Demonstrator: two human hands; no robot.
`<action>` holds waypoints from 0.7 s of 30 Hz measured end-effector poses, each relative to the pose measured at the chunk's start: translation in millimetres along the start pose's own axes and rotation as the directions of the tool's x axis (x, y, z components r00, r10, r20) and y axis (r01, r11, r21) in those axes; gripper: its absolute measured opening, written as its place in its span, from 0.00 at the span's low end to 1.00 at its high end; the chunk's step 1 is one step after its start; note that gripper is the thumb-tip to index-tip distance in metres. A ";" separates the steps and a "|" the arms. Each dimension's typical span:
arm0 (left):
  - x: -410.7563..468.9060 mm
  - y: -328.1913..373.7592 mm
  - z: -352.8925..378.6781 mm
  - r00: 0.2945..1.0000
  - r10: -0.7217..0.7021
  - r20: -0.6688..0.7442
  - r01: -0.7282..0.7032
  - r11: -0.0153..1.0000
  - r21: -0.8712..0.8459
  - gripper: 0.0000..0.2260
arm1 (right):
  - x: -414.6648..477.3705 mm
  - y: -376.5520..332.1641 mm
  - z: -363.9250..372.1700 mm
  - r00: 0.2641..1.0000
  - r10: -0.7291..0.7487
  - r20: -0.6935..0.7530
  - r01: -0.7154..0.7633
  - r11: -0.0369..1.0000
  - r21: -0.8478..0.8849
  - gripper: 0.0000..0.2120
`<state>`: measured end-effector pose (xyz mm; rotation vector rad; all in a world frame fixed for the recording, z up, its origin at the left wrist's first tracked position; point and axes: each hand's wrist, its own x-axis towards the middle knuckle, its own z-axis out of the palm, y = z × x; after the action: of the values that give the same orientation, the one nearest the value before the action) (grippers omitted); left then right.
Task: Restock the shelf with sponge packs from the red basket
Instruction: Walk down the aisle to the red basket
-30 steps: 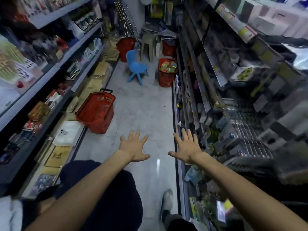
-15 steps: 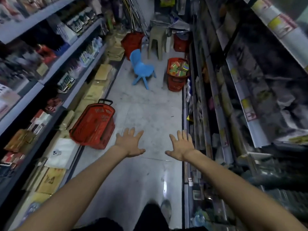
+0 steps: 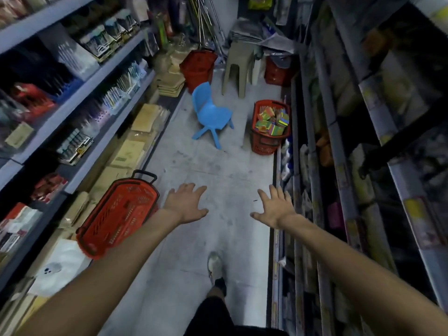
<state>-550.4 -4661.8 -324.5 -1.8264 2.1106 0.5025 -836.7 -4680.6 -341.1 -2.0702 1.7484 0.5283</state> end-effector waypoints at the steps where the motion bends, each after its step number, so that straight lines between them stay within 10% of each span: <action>1: 22.2 -7.1 -15.0 1.000 0.000 -0.002 0.000 1.000 -0.004 0.37 | 19.6 -0.3 -17.7 1.000 -0.007 -0.003 0.007 1.000 0.005 0.44; 21: 459.0 -29.8 -244.8 0.961 0.219 -0.171 -0.204 0.974 0.100 0.39 | 398.5 94.6 -235.2 0.979 0.029 -0.200 0.026 0.962 0.270 0.43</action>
<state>-586.9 -5181.4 -313.1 -1.6666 2.4274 0.3026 -858.1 -5152.4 -347.7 -1.9820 1.8168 0.0701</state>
